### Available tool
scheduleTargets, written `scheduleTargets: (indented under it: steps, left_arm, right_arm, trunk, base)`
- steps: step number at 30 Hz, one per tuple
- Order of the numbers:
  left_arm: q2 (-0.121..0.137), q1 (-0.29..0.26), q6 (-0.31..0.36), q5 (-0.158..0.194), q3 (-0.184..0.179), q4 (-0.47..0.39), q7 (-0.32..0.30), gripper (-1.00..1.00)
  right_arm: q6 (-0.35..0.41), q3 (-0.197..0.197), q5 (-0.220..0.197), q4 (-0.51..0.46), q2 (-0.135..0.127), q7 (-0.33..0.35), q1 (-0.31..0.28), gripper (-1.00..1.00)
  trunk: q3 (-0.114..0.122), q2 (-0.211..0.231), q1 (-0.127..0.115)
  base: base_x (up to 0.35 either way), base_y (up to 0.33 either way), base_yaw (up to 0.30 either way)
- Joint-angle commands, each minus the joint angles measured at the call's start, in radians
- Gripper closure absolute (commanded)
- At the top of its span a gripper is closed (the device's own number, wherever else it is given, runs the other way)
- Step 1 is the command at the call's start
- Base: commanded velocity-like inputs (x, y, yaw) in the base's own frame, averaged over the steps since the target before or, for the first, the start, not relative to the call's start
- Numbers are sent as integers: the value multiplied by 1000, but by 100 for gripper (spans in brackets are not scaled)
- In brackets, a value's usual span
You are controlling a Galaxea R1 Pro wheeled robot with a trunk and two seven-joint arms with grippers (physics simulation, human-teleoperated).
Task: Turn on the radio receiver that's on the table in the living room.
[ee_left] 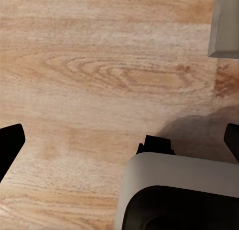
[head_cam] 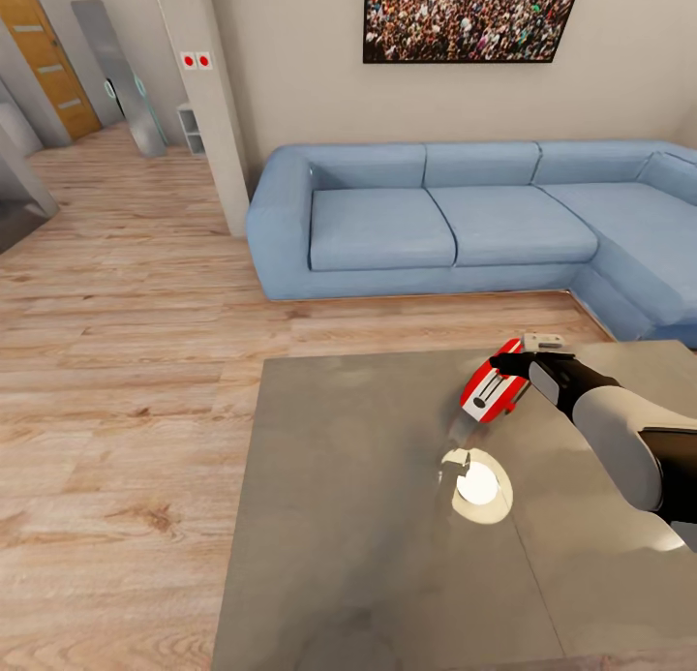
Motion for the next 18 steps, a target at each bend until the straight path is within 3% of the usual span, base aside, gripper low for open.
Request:
scheduleTargets:
  steps: [1, 18]
  left_arm:
    - [0, 0, 0, 0, 0, 0, 0, -100]
    - [0, 0, 0, 0, 0, -1, 0, -100]
  right_arm:
    - [0, 0, 0, 0, 0, 0, 0, -100]
    - [0, 0, 0, 0, 0, 0, 0, -100]
  trunk:
    - [0, 0, 0]
    - [0, 0, 0]
  base:
    - [0, 0, 0]
    - [0, 0, 0]
